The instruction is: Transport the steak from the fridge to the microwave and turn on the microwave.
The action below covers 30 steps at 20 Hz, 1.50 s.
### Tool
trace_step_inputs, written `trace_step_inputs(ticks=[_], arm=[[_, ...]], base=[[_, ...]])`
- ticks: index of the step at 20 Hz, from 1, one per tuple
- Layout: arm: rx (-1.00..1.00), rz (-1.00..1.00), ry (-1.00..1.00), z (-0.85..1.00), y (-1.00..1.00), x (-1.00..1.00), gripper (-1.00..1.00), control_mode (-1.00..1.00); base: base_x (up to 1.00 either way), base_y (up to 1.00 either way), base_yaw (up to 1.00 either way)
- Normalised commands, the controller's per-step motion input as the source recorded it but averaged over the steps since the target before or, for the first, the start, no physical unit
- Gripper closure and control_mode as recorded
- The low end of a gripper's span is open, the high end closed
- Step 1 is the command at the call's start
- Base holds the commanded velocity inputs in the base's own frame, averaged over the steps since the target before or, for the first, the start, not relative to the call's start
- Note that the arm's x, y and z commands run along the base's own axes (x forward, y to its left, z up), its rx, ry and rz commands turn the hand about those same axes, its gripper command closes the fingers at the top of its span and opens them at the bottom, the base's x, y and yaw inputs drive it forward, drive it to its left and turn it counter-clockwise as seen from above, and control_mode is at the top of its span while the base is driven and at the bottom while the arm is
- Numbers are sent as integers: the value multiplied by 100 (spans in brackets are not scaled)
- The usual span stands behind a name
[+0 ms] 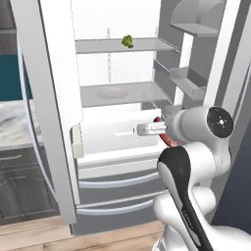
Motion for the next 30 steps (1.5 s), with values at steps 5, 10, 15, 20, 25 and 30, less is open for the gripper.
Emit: trace_step_inputs(ticks=[5,10,15,20,25,30], arm=[[0,0,0,0,0,0,100,100],[0,0,0,0,0,0,100,100],[0,0,0,0,0,0,100,100],[0,0,0,0,0,0,100,100],[0,0,0,0,0,0,100,100],[0,0,0,0,0,0,100,100]], base=[[-61,0,-5],[-45,9,-1],[-28,31,0],[-23,44,-3],[-19,52,-10],[-10,66,-13]])
